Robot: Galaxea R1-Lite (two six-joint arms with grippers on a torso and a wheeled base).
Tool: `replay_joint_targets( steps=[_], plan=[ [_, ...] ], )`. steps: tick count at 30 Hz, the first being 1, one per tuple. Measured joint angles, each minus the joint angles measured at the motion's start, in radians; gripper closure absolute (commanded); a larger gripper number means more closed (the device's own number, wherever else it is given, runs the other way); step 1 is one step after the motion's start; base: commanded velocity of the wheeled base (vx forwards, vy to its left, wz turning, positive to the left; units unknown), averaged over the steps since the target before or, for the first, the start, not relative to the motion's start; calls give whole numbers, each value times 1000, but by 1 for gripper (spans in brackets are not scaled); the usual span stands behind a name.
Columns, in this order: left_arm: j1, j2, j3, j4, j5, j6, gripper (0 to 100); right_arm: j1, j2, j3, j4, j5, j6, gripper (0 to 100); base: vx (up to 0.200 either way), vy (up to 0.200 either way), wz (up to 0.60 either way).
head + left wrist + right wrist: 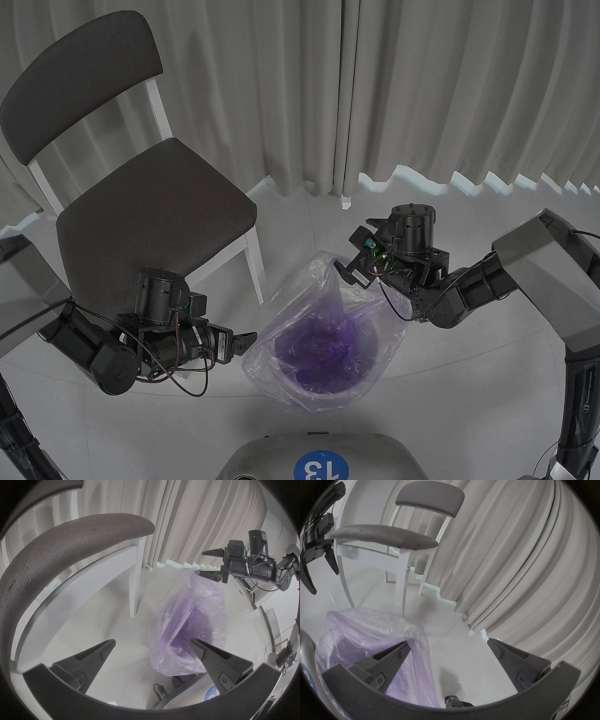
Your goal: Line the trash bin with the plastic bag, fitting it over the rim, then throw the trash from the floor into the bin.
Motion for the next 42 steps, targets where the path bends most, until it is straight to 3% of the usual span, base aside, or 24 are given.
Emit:
replay_joint_targets(
  steps=[13,20,29,37,42],
  plan=[
    [-6,-21,2,0,1,0,0,-40,-52,74,49,15,59,0,0,0,0],
    [-19,-26,1,0,9,0,0,-54,-67,172,65,102,169,0,0,0,0],
    [-55,-29,0,5,15,8,0,-54,-76,156,131,180,303,0,0,0,0],
    [-98,-21,-13,11,20,26,0,-57,-119,193,150,187,317,0,0,0,0],
    [-110,1,-17,5,37,95,0,-65,-202,288,215,186,317,0,0,0,0]
  ],
)
